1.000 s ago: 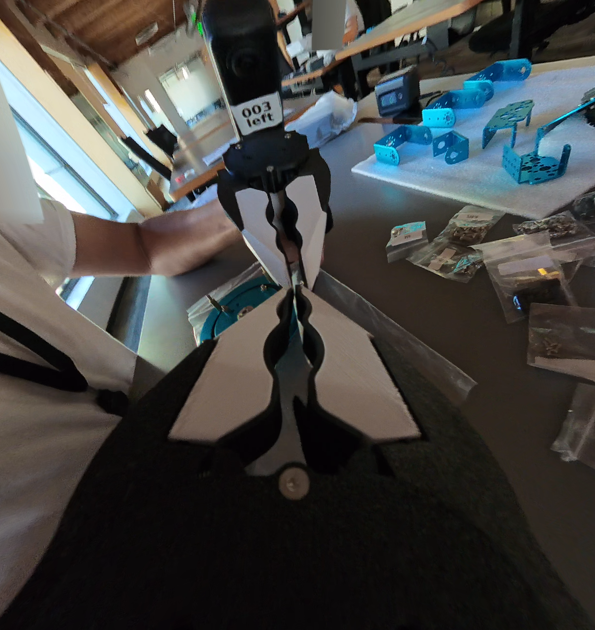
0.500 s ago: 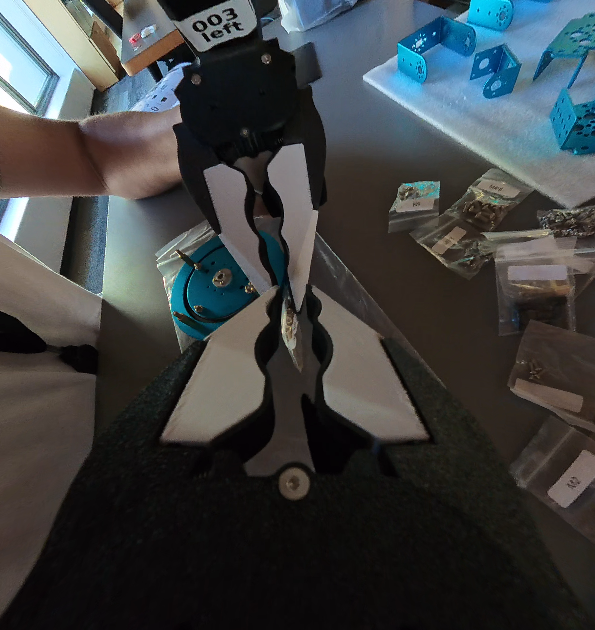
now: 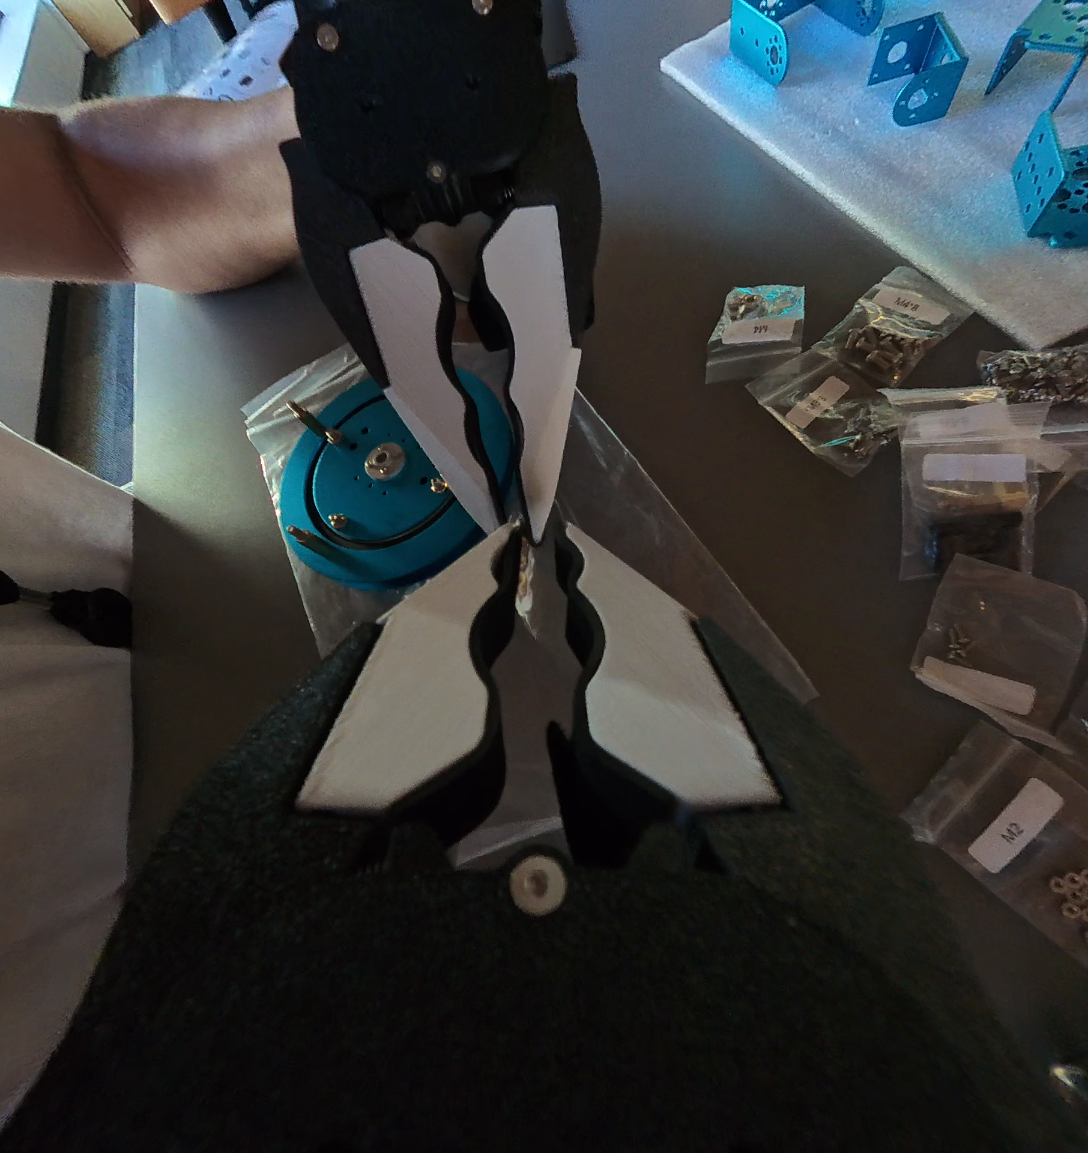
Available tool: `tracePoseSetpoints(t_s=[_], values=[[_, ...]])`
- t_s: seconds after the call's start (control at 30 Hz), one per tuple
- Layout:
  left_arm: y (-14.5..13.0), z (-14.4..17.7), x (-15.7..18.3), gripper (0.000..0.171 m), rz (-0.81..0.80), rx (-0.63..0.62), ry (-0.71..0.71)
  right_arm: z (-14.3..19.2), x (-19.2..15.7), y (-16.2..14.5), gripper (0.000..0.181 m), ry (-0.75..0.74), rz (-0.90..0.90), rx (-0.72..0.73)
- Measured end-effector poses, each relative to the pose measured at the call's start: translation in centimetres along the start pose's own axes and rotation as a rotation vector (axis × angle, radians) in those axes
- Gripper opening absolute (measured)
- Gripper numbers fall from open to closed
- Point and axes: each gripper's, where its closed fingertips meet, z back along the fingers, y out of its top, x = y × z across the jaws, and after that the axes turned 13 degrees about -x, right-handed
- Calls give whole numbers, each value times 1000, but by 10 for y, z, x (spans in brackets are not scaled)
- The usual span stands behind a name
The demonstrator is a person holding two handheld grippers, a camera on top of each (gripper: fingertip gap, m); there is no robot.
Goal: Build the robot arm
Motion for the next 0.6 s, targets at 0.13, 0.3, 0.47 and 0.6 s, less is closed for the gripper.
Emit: tracePoseSetpoints(t_s=[0.13,0.3,0.47,0.6], values=[[-1,-1,0,6,1,-10,1,0,-1,-1,9,-17,25,-32],[-1,-1,1,5,-3,-18,-1,-1,-2,-2,9,-57,66,-83],[-1,-2,2,6,-26,-31,15,-4,-4,-4,8,-65,99,-141],[-1,-2,2,6,-39,-37,33,-4,-4,-4,5,-62,111,-184]])
